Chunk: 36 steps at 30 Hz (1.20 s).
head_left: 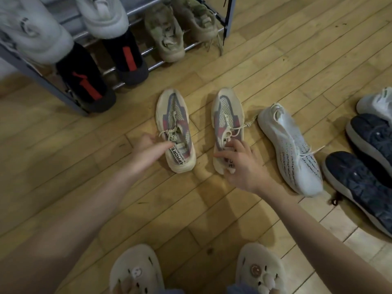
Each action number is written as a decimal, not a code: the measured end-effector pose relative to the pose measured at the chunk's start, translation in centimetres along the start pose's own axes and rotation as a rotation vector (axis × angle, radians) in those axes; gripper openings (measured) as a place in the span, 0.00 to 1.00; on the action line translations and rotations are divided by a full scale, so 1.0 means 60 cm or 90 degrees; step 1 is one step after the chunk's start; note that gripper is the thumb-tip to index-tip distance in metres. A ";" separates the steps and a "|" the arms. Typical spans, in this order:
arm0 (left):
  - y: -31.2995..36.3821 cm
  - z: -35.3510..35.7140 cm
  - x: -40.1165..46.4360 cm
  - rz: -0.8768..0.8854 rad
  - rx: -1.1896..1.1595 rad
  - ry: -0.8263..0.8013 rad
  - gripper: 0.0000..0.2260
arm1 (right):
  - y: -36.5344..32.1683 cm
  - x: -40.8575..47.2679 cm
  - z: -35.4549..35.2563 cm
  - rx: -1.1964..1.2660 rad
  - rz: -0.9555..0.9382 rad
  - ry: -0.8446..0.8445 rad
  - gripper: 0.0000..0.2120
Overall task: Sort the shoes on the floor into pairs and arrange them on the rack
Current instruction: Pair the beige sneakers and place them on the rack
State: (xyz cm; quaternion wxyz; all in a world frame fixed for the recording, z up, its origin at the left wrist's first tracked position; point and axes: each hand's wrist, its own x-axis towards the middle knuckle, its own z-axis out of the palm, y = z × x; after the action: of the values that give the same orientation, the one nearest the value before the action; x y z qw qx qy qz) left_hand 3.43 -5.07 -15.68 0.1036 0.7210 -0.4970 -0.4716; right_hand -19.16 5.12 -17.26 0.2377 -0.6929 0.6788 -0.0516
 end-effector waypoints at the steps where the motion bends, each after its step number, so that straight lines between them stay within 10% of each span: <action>1: -0.003 0.007 -0.004 -0.020 0.020 -0.020 0.32 | -0.002 -0.005 0.010 0.044 0.009 0.061 0.24; 4: -0.010 0.025 -0.012 -0.051 0.014 -0.070 0.36 | -0.014 -0.006 0.032 0.143 0.148 0.218 0.31; 9: -0.030 0.037 0.001 -0.068 -0.032 -0.062 0.33 | -0.026 0.009 0.051 0.132 0.314 0.181 0.57; 36: 0.084 -0.059 -0.072 -0.057 -0.234 -0.152 0.16 | -0.017 -0.009 -0.074 0.479 0.244 0.235 0.44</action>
State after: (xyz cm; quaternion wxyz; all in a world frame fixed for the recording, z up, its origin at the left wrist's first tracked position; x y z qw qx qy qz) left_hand 2.80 -5.12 -8.17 0.1524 0.6502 -0.3793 -0.6405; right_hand -20.02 4.47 -12.81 0.3531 -0.3998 0.7596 -0.3720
